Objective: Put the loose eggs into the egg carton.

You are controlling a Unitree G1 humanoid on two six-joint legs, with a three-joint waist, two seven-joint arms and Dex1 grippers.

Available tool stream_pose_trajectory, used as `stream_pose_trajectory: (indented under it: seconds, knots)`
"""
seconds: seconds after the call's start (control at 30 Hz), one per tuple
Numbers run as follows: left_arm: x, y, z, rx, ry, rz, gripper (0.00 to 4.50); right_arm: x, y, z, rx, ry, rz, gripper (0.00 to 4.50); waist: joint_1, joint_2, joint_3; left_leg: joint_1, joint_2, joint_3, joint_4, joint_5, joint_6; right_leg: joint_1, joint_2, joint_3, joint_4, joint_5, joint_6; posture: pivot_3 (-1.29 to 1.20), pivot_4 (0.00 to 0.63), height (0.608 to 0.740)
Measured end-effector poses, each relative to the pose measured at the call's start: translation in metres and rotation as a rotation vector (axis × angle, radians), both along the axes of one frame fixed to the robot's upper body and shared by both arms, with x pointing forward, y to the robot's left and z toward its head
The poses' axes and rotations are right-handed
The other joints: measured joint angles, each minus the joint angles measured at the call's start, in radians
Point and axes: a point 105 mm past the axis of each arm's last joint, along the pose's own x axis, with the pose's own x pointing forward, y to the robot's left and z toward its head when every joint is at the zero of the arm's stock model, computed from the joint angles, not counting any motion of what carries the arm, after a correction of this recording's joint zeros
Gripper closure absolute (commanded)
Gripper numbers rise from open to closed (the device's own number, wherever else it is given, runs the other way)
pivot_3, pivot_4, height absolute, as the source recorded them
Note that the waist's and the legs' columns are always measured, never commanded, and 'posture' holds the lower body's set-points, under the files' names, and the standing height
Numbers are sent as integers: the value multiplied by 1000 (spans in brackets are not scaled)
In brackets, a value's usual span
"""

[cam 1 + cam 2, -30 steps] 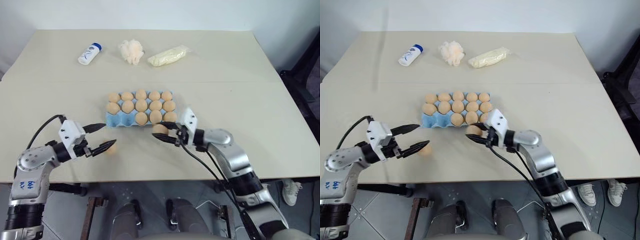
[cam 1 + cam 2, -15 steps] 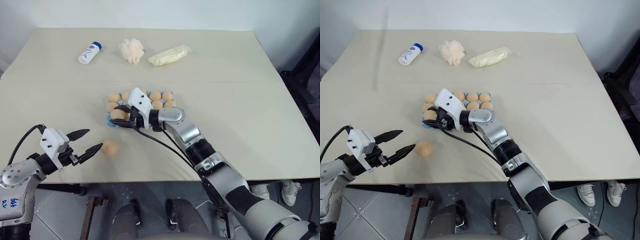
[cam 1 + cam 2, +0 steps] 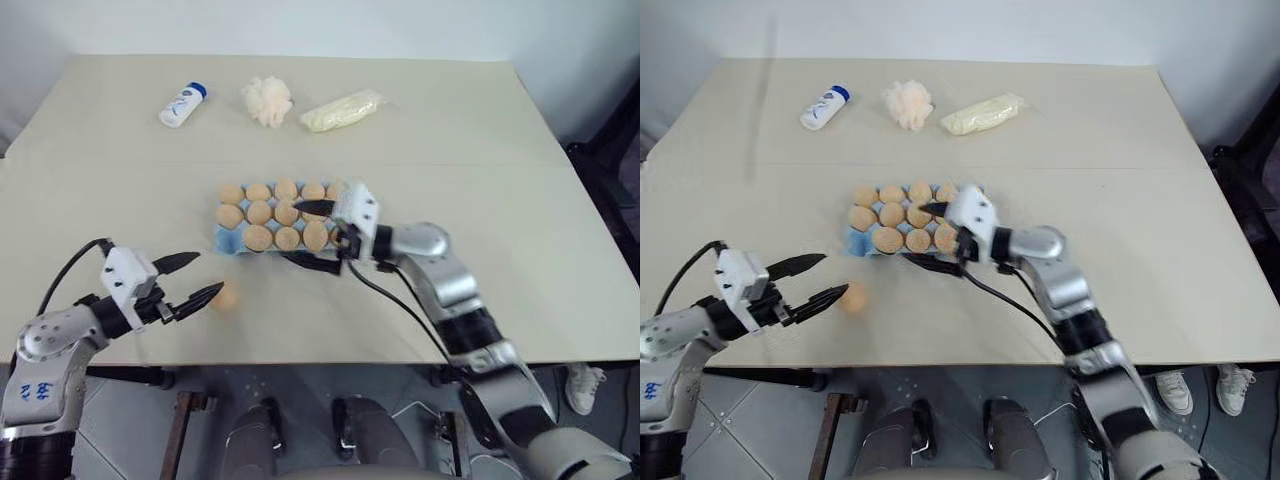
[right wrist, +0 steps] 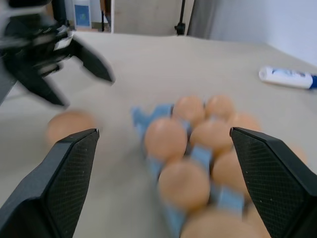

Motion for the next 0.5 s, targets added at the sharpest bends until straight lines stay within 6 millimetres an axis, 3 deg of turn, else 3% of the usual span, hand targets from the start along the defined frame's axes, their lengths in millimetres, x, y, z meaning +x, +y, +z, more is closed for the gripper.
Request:
stream_pose_trajectory:
  seconds: [0.07, 0.2, 0.33, 0.5]
  knots:
    - [5, -12, 1, 5, -1, -66, 943, -11, -32, -7, -2, -5, -33, 67, 6, 0, 0, 1, 0, 0, 0, 0, 0, 1, 0, 0, 0, 0, 0, 0, 150, 740]
    - [11, -21, -4, 22, 23, -118, 943, -26, -71, -14, -32, -1, -68, 67, -3, 0, 0, 2, 1, 0, 2, 0, 0, 1, 1, 1, 0, 0, 0, 0, 150, 740]
    - [15, -31, -2, 41, 17, -169, 943, -35, -85, -22, -20, 43, -73, 67, 0, 0, 0, 2, 1, -1, 4, 0, 1, 2, 2, 1, 2, 0, -1, 0, 150, 740]
    - [20, -29, -3, 50, 12, -157, 943, -37, -87, -24, -10, 52, -67, 67, 3, 0, 0, 2, 1, -1, 5, 0, 1, 2, 2, 1, 2, 0, -1, 0, 150, 740]
